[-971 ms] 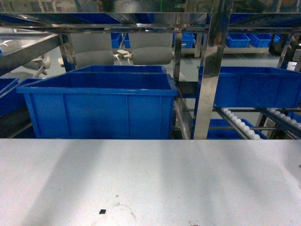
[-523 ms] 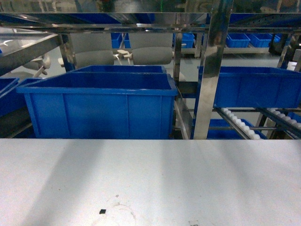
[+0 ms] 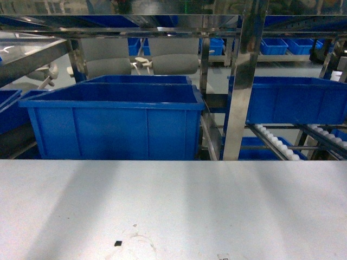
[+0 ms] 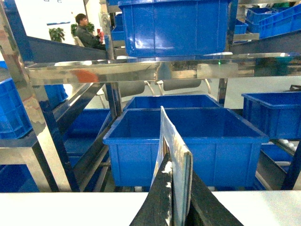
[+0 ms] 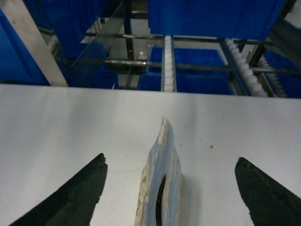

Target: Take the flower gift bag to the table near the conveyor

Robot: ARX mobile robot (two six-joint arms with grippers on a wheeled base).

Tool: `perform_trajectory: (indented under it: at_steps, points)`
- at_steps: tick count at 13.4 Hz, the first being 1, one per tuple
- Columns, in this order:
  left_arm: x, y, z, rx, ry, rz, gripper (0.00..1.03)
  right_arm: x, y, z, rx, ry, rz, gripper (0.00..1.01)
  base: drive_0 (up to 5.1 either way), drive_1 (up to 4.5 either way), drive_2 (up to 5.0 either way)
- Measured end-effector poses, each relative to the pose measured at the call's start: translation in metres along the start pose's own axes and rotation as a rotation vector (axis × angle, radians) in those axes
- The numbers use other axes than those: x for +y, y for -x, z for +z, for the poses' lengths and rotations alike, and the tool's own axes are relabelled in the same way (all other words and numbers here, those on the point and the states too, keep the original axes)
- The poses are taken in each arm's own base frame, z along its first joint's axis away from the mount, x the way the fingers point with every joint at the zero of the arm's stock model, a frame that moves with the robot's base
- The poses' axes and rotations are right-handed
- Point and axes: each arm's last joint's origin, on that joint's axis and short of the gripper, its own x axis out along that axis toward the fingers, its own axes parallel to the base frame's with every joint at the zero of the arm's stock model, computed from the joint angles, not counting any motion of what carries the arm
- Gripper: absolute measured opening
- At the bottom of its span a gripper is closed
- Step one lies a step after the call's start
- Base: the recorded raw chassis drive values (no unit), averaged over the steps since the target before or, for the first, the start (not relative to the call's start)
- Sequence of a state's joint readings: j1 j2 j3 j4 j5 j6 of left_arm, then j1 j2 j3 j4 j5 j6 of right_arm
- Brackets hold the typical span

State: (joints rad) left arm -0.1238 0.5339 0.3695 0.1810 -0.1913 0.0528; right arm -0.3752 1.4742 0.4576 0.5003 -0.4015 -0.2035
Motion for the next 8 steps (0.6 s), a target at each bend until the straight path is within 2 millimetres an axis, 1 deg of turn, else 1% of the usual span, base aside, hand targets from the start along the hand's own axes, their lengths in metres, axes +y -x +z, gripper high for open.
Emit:
perform_trajectory:
  at_steps: [1, 2, 3, 5, 6, 8]
  points:
    - [0.000, 0.000, 0.000, 0.000, 0.000, 0.000, 0.02, 0.000, 0.008, 0.009, -0.042, 0.007, -0.019, 0.88, 0.0, 0.00, 0.0]
    - [0.000, 0.000, 0.000, 0.000, 0.000, 0.000, 0.02, 0.000, 0.018, 0.018, -0.075, 0.008, -0.045, 1.00, 0.0, 0.00, 0.0]
    - [0.000, 0.000, 0.000, 0.000, 0.000, 0.000, 0.02, 0.003, 0.028, 0.027, -0.110, 0.020, -0.057, 0.97, 0.0, 0.00, 0.0]
    - [0.000, 0.000, 0.000, 0.000, 0.000, 0.000, 0.02, 0.012, 0.055, 0.038, -0.152, 0.035, -0.084, 0.98, 0.0, 0.00, 0.0]
    - [0.000, 0.000, 0.000, 0.000, 0.000, 0.000, 0.02, 0.022, 0.068, 0.040, -0.174, 0.052, -0.095, 0.98, 0.0, 0.00, 0.0]
    - [0.000, 0.000, 0.000, 0.000, 0.000, 0.000, 0.02, 0.042, 0.087, 0.041, -0.192, 0.084, -0.112, 0.98, 0.0, 0.00, 0.0]
